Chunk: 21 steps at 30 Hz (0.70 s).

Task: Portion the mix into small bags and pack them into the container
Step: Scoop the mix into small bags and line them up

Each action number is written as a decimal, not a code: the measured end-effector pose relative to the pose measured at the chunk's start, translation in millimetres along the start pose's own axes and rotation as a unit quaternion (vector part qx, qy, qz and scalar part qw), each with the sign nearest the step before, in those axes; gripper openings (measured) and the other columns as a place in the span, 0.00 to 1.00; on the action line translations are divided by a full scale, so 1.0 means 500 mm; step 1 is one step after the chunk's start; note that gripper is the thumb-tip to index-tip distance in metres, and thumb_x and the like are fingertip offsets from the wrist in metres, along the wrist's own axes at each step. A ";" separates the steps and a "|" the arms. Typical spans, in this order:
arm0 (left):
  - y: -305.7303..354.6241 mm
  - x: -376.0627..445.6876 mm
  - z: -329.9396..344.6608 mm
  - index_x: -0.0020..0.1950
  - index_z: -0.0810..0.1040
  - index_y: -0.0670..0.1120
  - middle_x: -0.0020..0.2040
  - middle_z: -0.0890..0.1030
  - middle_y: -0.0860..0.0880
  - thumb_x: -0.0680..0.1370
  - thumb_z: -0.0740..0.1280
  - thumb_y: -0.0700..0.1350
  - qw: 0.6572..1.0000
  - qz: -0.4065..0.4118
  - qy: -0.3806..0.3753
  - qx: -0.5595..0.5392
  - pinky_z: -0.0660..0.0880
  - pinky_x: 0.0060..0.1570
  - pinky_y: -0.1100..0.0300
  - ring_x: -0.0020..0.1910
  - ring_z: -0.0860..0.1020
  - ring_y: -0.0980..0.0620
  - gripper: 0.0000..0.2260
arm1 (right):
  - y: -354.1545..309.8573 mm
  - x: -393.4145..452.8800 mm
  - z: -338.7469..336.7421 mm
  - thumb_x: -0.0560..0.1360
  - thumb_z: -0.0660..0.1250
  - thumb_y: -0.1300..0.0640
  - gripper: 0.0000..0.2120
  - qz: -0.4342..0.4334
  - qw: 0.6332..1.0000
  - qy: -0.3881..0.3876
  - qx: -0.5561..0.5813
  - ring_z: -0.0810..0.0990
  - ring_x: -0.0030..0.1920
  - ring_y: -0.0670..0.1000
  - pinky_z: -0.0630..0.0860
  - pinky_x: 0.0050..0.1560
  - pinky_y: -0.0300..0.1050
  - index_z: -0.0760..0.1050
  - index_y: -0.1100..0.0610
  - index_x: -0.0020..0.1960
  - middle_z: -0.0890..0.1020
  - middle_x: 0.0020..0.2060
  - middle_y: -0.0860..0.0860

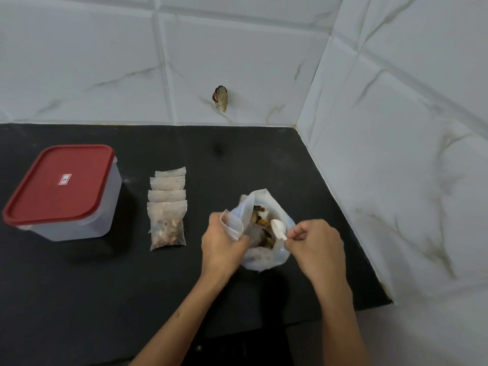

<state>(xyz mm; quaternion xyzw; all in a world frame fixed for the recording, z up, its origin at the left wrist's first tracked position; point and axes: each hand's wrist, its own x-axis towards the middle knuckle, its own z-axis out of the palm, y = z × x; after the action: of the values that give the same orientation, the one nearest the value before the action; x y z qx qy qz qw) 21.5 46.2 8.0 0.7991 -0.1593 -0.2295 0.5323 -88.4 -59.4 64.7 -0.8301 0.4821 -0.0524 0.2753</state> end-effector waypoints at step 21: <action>-0.019 -0.002 -0.002 0.62 0.68 0.48 0.53 0.75 0.53 0.59 0.78 0.62 0.996 -0.080 -0.021 0.023 0.78 0.48 0.56 0.53 0.76 0.53 0.38 | -0.018 -0.032 -0.029 0.79 0.60 0.54 0.13 -0.235 0.891 0.000 -0.389 0.65 0.49 0.49 0.61 0.48 0.43 0.74 0.51 0.63 0.79 0.48 0.49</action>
<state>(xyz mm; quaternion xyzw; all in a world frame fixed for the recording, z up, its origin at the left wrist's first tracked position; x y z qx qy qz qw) 21.5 51.1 -0.4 0.8165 -0.1116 -0.2841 0.4901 -95.0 -48.5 84.6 -0.9598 0.2547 0.0760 -0.0902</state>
